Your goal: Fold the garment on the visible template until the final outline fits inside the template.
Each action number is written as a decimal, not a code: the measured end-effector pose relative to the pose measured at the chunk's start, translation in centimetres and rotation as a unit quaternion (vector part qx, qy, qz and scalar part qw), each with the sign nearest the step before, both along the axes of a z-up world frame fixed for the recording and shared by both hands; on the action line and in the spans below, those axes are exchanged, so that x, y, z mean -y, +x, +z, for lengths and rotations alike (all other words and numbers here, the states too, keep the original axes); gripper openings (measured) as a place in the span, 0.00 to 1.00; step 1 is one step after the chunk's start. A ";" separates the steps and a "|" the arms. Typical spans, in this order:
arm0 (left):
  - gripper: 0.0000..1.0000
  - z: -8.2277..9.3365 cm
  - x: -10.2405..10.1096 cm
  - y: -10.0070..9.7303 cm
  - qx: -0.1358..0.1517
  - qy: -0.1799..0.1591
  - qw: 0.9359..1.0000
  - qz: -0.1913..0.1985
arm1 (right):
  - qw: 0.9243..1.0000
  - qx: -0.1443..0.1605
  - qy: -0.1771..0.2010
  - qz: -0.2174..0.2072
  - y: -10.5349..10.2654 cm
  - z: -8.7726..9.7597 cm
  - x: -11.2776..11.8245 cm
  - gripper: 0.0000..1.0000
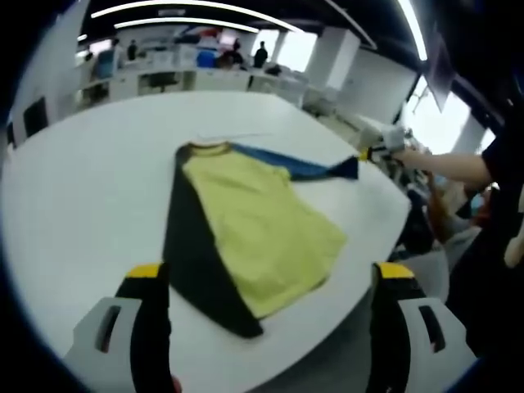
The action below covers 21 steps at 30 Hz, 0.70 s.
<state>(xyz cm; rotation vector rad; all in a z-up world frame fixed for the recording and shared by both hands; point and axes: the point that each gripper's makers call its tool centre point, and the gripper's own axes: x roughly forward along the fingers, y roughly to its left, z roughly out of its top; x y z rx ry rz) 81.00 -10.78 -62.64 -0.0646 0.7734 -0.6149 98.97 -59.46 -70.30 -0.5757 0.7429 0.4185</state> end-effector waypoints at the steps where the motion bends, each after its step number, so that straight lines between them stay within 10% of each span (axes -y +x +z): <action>1: 0.98 0.0 0.1 0.0 0.000 0.000 1.000 -0.001 | 1.000 0.000 0.001 0.001 -0.2 -0.1 -0.1 0.03; 21: 0.98 0.0 1.0 0.0 0.003 -0.004 1.000 -0.014 | 0.998 -0.025 0.059 0.024 -6.7 -3.5 -5.3 0.03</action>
